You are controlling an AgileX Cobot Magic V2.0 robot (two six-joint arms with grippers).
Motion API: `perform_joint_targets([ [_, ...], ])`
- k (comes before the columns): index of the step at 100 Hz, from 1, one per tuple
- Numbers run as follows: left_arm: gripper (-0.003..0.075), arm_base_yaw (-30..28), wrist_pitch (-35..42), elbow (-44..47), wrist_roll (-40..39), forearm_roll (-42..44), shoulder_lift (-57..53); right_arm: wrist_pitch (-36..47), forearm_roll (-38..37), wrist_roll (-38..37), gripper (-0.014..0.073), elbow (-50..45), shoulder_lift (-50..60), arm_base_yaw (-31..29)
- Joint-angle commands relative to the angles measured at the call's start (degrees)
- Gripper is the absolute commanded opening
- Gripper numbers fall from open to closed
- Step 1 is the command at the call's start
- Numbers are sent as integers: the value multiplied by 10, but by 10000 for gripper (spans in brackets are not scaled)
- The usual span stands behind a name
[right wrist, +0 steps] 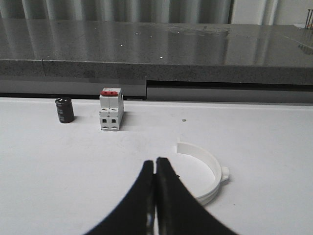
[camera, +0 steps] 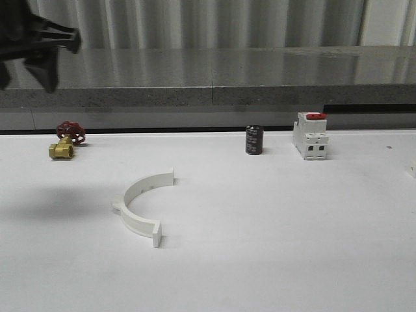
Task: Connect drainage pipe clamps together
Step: 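Open the left gripper and raise it away from the clamp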
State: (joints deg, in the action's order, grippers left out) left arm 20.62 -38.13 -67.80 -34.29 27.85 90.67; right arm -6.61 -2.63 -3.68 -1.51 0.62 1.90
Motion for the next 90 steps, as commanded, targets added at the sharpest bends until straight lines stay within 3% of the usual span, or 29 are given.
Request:
perform_joint_targets([
  [1, 438, -42, 25, 9, 39, -12, -57, 43, 1, 4, -67, 9, 11, -3],
  [21, 438, -156, 69, 91, 211, -170, -147, 43, 1, 4, -67, 9, 11, -3],
  [34, 438, -190, 87, 155, 258, -215, -218, 43, 1, 4, -67, 9, 11, -3],
  [55, 438, -169, 92, 232, 285, -225, -341, 43, 1, 4, -67, 9, 11, -3],
  [90, 429, -72, 55, 328, 285, -242, -508, 43, 1, 4, -67, 9, 11, -3],
])
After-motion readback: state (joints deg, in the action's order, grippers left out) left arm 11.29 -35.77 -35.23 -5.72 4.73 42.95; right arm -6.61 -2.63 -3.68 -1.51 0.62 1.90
